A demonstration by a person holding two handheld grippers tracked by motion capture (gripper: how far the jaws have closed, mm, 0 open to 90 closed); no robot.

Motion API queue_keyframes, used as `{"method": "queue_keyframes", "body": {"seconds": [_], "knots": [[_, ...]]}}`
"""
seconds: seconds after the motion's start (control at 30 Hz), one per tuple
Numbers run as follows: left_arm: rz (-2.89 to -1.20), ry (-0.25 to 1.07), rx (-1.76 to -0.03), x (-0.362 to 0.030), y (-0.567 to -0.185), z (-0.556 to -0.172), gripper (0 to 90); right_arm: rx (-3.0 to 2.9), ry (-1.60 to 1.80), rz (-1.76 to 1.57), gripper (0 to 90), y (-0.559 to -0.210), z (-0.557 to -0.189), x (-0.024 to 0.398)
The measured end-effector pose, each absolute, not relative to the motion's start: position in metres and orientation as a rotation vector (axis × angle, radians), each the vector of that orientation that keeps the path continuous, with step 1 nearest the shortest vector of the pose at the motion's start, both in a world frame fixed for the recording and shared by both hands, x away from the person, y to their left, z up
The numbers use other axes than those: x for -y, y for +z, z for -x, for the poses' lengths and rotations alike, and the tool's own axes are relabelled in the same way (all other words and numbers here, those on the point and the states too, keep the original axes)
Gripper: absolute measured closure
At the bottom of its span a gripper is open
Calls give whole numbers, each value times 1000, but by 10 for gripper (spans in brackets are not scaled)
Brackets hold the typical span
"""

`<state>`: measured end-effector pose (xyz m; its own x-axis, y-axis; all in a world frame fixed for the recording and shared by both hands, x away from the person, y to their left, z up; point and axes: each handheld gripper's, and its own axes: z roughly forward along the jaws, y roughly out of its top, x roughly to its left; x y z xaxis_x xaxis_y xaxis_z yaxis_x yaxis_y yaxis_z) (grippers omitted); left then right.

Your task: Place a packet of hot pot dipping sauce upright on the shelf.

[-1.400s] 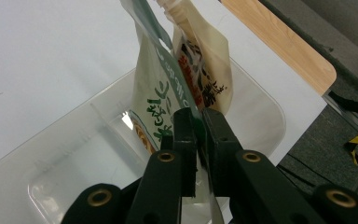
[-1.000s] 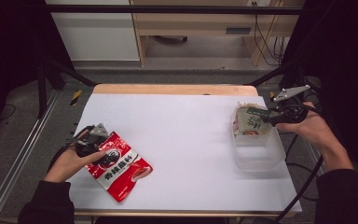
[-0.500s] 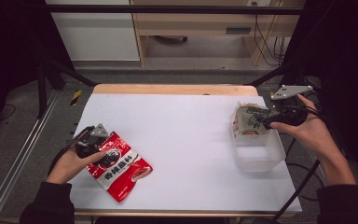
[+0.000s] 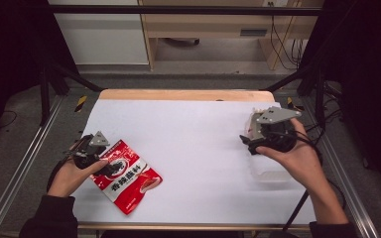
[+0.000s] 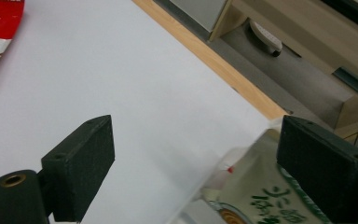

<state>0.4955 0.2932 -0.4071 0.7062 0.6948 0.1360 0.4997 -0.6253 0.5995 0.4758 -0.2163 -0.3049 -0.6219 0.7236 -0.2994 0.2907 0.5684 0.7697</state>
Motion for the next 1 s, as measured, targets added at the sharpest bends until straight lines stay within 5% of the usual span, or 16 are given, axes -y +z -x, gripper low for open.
{"method": "queue_keyframes", "body": {"seconds": [1.0], "knots": [[-2342,563,-1008,-326,-407,-484,65,-2341,972,-855,153,-410,-466,111]]}}
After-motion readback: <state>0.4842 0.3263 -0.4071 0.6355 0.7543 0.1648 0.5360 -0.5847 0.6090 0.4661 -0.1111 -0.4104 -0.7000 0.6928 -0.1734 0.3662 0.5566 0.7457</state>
